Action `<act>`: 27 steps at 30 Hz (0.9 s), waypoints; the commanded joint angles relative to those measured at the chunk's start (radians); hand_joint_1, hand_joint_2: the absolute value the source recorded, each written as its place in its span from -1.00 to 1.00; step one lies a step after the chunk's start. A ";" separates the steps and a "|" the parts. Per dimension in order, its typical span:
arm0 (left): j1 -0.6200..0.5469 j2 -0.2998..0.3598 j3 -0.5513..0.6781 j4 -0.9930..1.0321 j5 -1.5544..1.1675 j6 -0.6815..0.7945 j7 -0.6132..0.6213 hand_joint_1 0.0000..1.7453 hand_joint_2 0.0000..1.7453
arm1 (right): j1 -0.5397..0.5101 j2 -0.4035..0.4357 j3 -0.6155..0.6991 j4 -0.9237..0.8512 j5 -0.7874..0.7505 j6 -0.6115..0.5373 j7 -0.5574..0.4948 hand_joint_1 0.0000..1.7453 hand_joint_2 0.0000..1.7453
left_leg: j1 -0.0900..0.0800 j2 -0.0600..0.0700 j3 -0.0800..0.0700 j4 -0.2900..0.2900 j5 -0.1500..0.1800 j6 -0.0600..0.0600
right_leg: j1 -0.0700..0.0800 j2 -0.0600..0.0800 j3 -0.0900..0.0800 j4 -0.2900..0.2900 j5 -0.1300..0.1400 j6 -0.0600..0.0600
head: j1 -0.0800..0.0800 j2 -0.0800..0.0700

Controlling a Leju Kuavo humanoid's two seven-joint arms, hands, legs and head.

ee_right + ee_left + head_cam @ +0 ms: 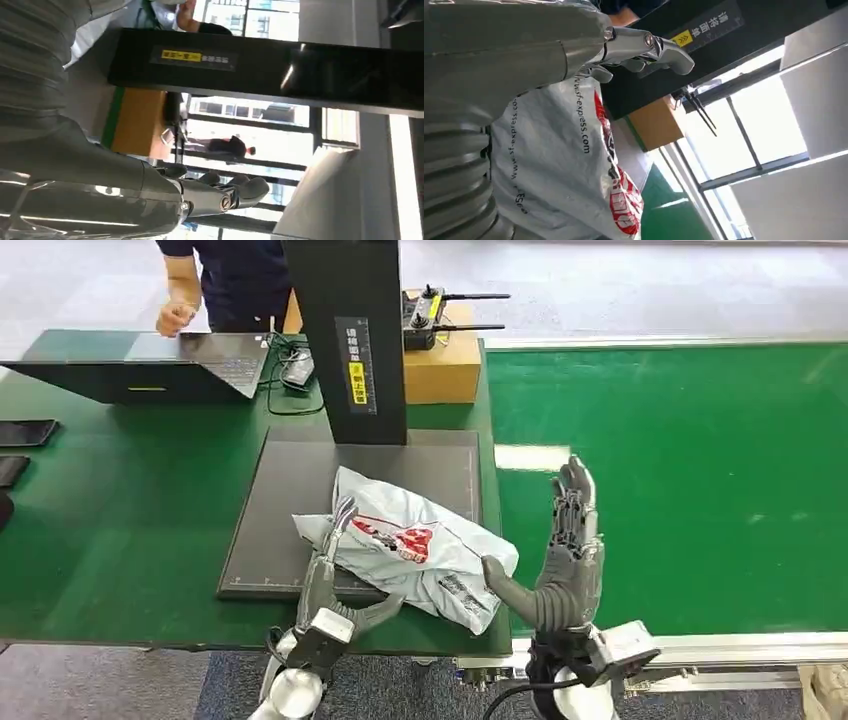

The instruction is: Moved the parcel from conveyor to table for the left to box.

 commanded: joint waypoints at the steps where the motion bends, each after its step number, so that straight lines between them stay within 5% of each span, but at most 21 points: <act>1: -0.075 0.017 0.014 0.017 -0.099 0.032 0.032 -1.00 1.00 | 0.019 0.002 -0.079 -0.053 -0.023 0.037 0.001 -1.00 1.00 | 0.001 -0.001 0.001 0.000 0.000 -0.001 | 0.001 -0.002 0.001 -0.001 0.000 -0.002 | 0.000 0.000; 14: -0.163 0.079 -0.094 0.027 -0.475 -0.144 0.246 -1.00 1.00 | 0.017 0.051 -0.159 -0.062 -0.020 0.131 0.001 -1.00 1.00 | 0.001 -0.001 0.001 -0.001 0.001 -0.001 | 0.001 -0.002 0.002 -0.001 0.001 -0.003 | 0.000 0.000; 27: -0.293 0.116 -0.175 0.231 -0.564 -0.349 0.290 -1.00 1.00 | -0.020 0.080 -0.202 -0.013 -0.019 0.197 0.001 -1.00 1.00 | 0.001 0.001 0.004 -0.003 0.001 -0.002 | 0.002 0.000 0.004 -0.003 0.002 -0.004 | 0.000 0.000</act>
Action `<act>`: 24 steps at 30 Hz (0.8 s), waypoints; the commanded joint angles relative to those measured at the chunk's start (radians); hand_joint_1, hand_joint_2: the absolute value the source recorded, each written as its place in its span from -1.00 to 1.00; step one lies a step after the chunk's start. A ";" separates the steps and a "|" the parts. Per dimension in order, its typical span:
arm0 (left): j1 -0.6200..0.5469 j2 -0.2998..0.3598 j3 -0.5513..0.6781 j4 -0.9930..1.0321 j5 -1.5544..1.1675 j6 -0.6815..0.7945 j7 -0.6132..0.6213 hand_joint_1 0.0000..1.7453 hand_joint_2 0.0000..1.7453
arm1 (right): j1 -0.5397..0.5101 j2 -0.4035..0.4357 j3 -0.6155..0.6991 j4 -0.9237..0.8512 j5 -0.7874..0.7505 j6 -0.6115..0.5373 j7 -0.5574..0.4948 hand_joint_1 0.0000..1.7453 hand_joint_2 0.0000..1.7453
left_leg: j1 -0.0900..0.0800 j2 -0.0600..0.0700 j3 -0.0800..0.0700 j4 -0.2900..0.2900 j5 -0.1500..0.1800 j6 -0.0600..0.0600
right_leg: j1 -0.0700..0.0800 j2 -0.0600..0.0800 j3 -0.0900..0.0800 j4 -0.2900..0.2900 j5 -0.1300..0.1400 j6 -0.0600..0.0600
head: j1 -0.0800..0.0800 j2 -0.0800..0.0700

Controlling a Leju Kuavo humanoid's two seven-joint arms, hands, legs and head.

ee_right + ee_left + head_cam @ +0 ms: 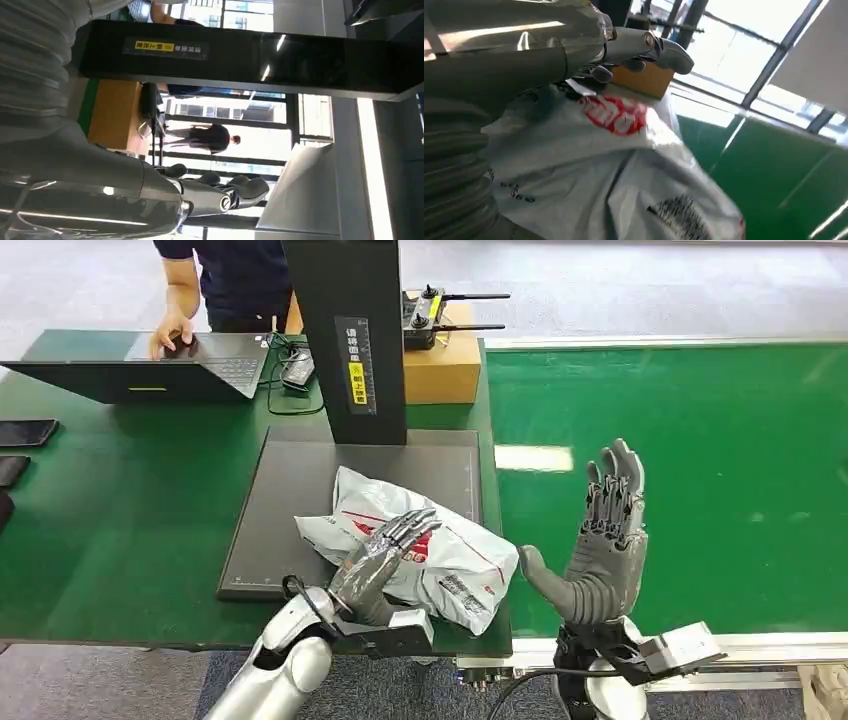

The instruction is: Moved the parcel from conveyor to table for the left to box.

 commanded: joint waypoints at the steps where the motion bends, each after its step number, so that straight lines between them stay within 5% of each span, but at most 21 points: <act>1: -0.121 0.058 -0.075 0.196 -0.003 -0.043 0.005 -1.00 1.00 | -0.026 0.033 -0.053 0.055 0.000 0.018 0.001 -1.00 1.00 | 0.001 0.000 0.002 -0.001 0.000 -0.001 | 0.001 -0.001 0.002 -0.001 0.000 -0.003 | 0.000 0.000; 13: -0.172 0.074 -0.097 0.296 0.048 -0.032 -0.027 -1.00 1.00 | -0.030 0.032 -0.053 0.079 0.006 0.044 0.001 -1.00 1.00 | 0.002 0.001 0.004 -0.003 0.001 -0.001 | 0.002 0.000 0.004 -0.003 0.001 -0.005 | 0.000 0.000; 14: -0.173 0.077 -0.099 0.296 0.057 -0.025 -0.034 -0.86 1.00 | -0.031 0.034 -0.055 0.082 0.008 0.045 0.001 -1.00 1.00 | 0.001 0.002 0.003 -0.002 0.001 -0.001 | 0.002 0.000 0.003 -0.002 0.001 -0.004 | 0.000 0.000; 15: -0.173 0.078 -0.099 0.295 0.063 -0.020 -0.037 -0.34 1.00 | -0.031 0.036 -0.056 0.083 0.010 0.046 0.001 -1.00 1.00 | 0.002 0.002 0.004 -0.002 0.001 -0.001 | 0.002 0.001 0.004 -0.003 0.001 -0.005 | 0.000 0.000; 16: -0.169 0.081 -0.097 0.284 0.077 -0.019 -0.043 1.00 1.00 | -0.034 0.039 -0.057 0.086 0.011 0.046 0.001 -1.00 1.00 | 0.001 0.002 0.003 -0.002 0.001 -0.001 | 0.002 0.000 0.003 -0.002 0.001 -0.004 | 0.000 0.000; 24: -0.169 0.104 -0.078 0.245 0.095 -0.010 -0.021 1.00 1.00 | -0.034 0.041 -0.036 0.098 0.018 0.048 0.004 -1.00 1.00 | 0.002 0.003 0.004 -0.003 0.001 -0.001 | 0.002 0.002 0.004 -0.003 0.001 -0.005 | 0.000 0.000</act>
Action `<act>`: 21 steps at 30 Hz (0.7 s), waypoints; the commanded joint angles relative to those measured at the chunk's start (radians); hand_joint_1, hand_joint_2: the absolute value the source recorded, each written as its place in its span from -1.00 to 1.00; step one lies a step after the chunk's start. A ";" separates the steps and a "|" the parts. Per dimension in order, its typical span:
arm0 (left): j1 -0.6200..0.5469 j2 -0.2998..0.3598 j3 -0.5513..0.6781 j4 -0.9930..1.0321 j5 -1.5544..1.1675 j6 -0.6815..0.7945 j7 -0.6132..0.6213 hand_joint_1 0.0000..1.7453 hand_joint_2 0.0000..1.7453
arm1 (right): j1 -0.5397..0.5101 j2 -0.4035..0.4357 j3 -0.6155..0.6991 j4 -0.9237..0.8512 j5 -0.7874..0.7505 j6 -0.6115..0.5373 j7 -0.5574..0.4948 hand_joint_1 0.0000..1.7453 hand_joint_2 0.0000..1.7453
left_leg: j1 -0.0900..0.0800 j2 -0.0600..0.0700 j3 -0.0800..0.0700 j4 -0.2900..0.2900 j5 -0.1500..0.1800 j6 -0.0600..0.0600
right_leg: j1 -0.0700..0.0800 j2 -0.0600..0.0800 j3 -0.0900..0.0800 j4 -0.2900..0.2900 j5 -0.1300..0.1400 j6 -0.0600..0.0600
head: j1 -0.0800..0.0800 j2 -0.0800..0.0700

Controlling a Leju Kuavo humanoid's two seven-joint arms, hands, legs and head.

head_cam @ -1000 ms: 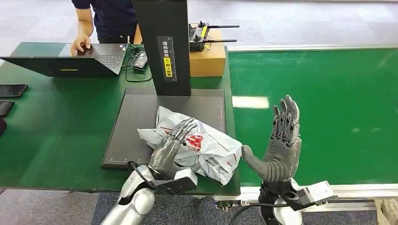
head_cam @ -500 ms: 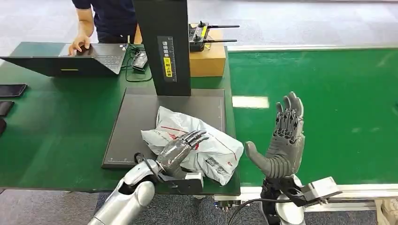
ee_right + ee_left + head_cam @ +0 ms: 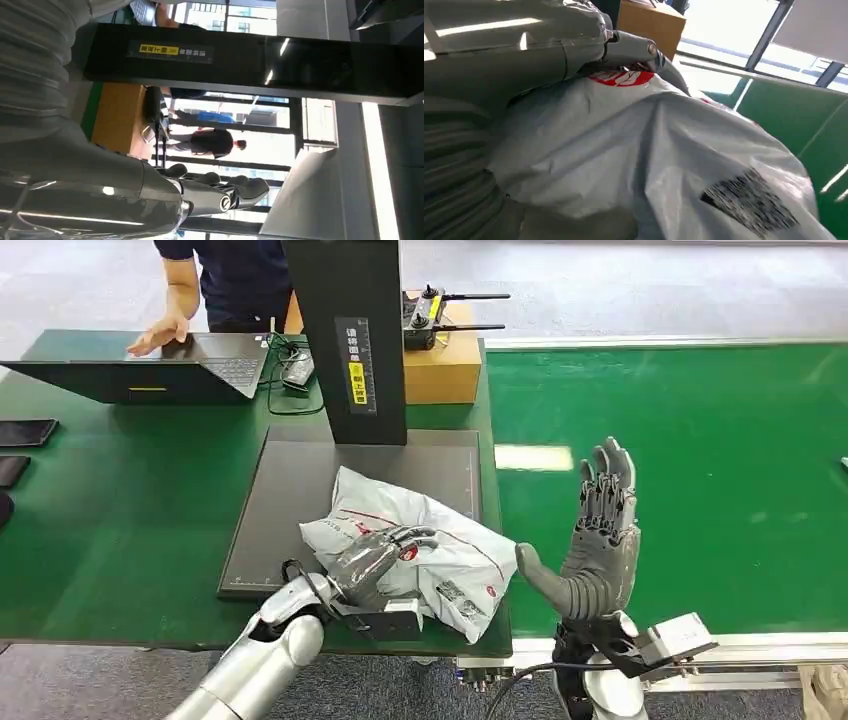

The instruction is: Moved the parcel from conveyor to table for the left to box.

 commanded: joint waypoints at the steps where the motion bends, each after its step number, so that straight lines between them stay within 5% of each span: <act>1: -0.035 0.052 -0.004 0.046 0.019 0.006 0.021 1.00 1.00 | -0.021 0.021 -0.006 0.066 0.005 0.006 0.004 -1.00 1.00 | 0.001 0.002 0.002 -0.001 0.000 -0.001 | 0.002 0.001 0.002 -0.001 0.001 -0.003 | 0.000 0.000; 14: -0.032 0.097 0.192 -0.084 0.106 0.053 0.037 1.00 1.00 | 0.007 0.006 0.022 0.080 0.000 -0.007 0.001 -1.00 1.00 | 0.002 0.003 0.002 -0.001 0.000 -0.002 | 0.002 0.002 0.001 -0.001 0.002 -0.005 | 0.000 0.000; 21: -0.147 0.144 0.319 -0.011 0.131 0.141 0.042 1.00 1.00 | 0.030 -0.011 0.042 0.058 -0.021 -0.047 0.001 -1.00 1.00 | 0.003 0.001 0.002 -0.001 0.001 -0.003 | 0.004 0.000 0.001 -0.001 0.001 -0.006 | 0.000 0.000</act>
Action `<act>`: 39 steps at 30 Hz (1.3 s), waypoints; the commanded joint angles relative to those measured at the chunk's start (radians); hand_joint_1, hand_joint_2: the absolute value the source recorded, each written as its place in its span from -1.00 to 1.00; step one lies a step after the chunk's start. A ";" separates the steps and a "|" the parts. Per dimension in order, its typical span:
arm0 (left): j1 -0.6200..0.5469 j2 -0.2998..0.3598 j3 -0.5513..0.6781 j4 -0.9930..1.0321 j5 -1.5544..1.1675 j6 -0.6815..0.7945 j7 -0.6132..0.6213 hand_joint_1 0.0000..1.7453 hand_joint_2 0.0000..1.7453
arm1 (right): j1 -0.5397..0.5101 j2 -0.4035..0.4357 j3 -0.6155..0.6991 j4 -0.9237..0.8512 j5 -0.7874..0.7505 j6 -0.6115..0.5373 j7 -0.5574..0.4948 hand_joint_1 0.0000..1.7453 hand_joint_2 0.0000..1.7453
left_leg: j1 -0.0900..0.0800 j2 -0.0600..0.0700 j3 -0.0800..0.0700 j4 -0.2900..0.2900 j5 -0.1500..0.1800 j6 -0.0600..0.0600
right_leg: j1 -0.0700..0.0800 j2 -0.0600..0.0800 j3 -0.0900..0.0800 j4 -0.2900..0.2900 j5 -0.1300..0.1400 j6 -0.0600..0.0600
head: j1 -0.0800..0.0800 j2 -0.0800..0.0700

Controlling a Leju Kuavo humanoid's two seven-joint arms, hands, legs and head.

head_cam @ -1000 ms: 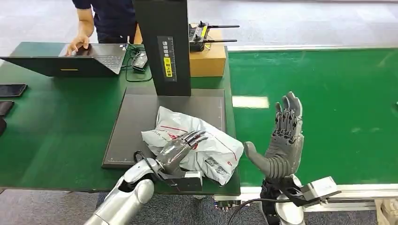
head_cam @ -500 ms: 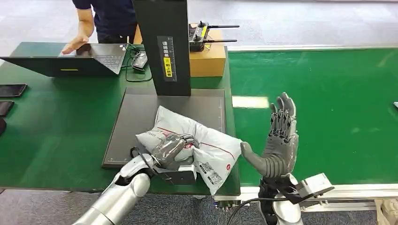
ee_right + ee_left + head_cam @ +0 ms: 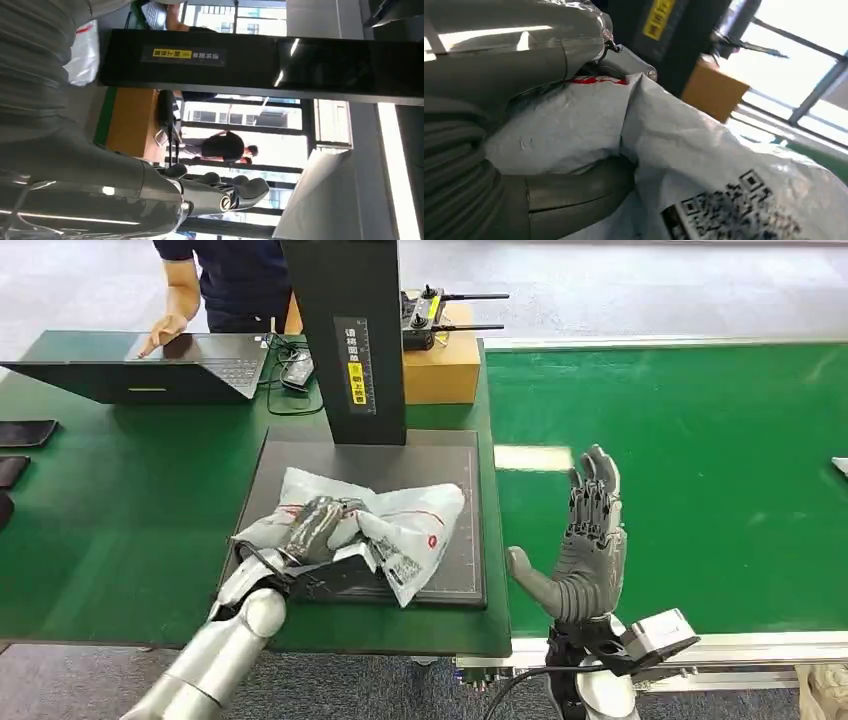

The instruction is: Moved the parcel from conveyor to table for the left to box.

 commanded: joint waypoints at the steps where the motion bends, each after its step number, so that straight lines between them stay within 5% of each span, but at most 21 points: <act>1: -0.130 0.077 0.160 0.056 0.020 0.066 0.000 1.00 1.00 | 0.023 -0.019 0.030 0.019 -0.022 -0.030 -0.003 -1.00 1.00 | 0.002 0.000 0.000 0.000 0.000 -0.002 | 0.003 -0.001 0.001 -0.001 0.001 -0.004 | 0.000 0.000; 10: -0.168 0.124 0.241 0.058 0.041 0.149 0.030 1.00 1.00 | 0.021 -0.020 0.032 0.024 -0.025 -0.016 -0.003 -1.00 1.00 | 0.002 0.001 0.001 0.000 0.000 -0.001 | 0.002 -0.001 0.001 -0.001 0.000 -0.004 | 0.000 0.000; 20: -0.400 0.308 0.398 0.246 -0.123 0.212 0.251 1.00 1.00 | 0.046 -0.039 0.046 0.009 -0.044 -0.020 -0.003 -1.00 1.00 | 0.004 0.000 -0.002 0.001 0.001 -0.003 | 0.004 0.000 -0.002 0.000 0.001 -0.004 | 0.001 0.000; 39: -0.505 0.546 0.633 0.488 -0.282 0.436 0.620 1.00 1.00 | 0.014 -0.041 0.078 0.039 -0.052 -0.039 -0.003 -1.00 1.00 | 0.004 0.006 -0.001 0.000 0.001 -0.003 | 0.004 0.006 -0.002 0.001 0.001 -0.005 | 0.000 0.000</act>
